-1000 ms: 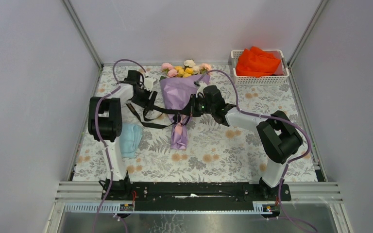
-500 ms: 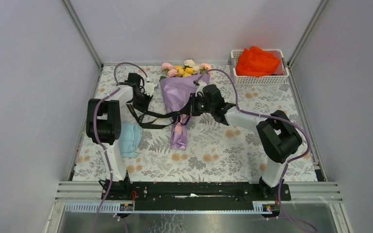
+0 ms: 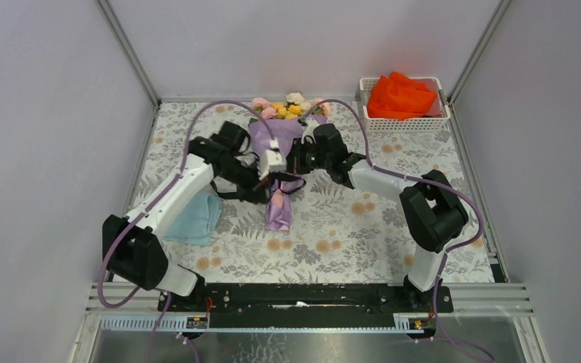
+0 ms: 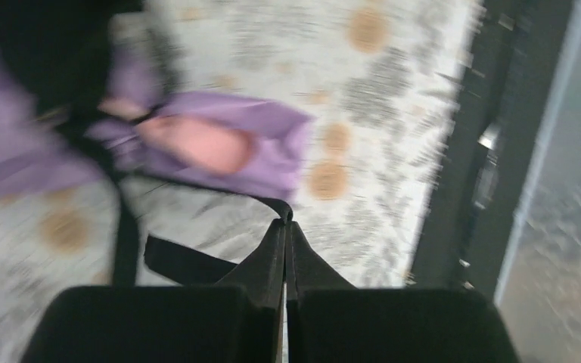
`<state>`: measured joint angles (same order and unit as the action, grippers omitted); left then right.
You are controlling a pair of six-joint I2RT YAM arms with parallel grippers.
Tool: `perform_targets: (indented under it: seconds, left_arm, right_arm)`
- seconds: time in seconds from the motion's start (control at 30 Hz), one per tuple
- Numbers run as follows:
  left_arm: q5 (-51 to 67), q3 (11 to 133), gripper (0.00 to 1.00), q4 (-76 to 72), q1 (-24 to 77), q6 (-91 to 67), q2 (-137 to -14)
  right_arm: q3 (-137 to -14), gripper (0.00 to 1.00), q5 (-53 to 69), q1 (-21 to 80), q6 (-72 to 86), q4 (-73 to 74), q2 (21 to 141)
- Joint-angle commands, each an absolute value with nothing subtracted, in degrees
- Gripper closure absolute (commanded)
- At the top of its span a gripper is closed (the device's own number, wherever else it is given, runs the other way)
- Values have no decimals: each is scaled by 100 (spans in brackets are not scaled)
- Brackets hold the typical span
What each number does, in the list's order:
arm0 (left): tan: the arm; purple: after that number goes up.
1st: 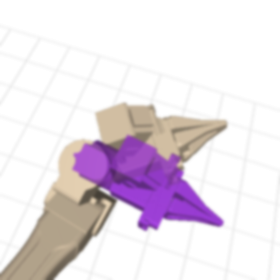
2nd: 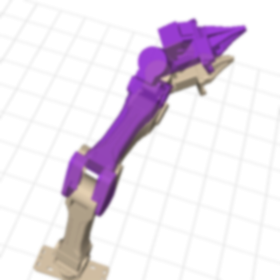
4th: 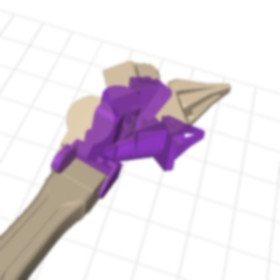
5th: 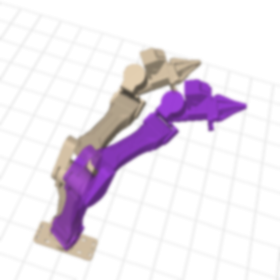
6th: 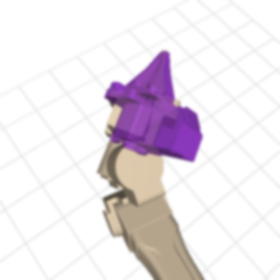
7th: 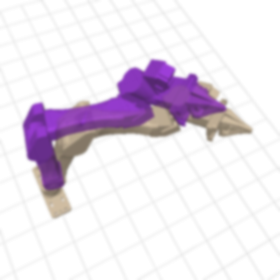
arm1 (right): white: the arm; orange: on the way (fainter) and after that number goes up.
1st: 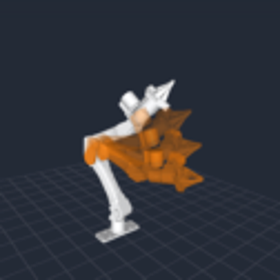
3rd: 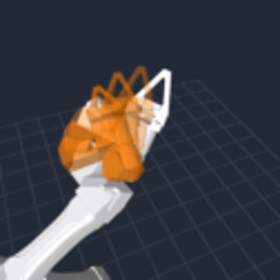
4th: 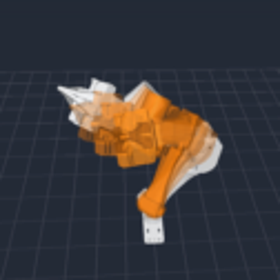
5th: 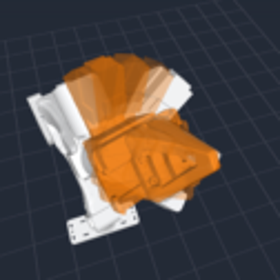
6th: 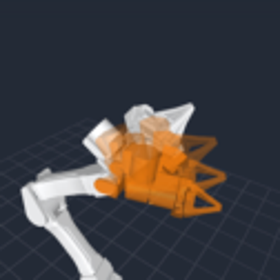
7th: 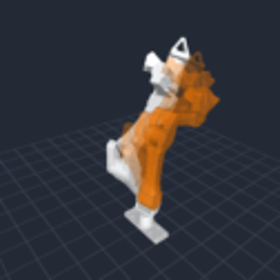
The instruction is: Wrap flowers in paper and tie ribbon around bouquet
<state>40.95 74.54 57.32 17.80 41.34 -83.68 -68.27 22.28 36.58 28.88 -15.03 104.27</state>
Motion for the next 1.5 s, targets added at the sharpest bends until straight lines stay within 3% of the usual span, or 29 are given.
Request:
perform_targets:
  seconds: [0.0, 0.23, 0.4, 0.57, 0.63, 0.77, 0.87, 1.03, 1.2, 1.47]
  left_arm:
    - [4769, 7228, 100, 6979, 2857, 4935, -8355]
    - [5386, 8162, 100, 6067, 4309, 4122, -9284]
    - [5661, 8472, 100, 5541, 4376, 4016, -10041]
    - [5572, 8064, 99, 4167, 4377, 3417, -9933]
    - [5192, 7781, 75, 3671, 4369, 3264, -9680]
    - [4713, 7510, 44, 3321, 4111, 3181, -9166]
    - [5251, 7694, 35, 3876, 3474, 3349, -9057]
    - [5897, 7538, 35, 3997, 2059, 3388, -8726]
    - [5493, 6690, 44, 2392, 1018, 2105, -8817]
    - [4582, 5641, 39, 408, 870, 1537, -8829]
  right_arm:
    - [-7138, 100, 2419, 3585, 2727, -1537, 10429]
    - [-7163, 100, 2482, 3568, 2661, -1428, 10439]
    - [-7201, 100, 2706, 3521, 2593, -1404, 10457]
    - [-7330, 100, 2830, 3493, 2472, -1244, 10581]
    - [-7368, 100, 2853, 3486, 2440, -1214, 10620]
    - [-7410, 100, 2896, 3488, 2435, -1233, 10681]
    - [-7486, 100, 2960, 3494, 2468, -1247, 10735]
    - [-7521, 100, 2967, 3510, 2549, -1307, 10752]
    - [-7327, 100, 2775, 3691, 2742, -1657, 10611]
    - [-6990, 100, 2198, 4049, 3229, -2196, 10473]
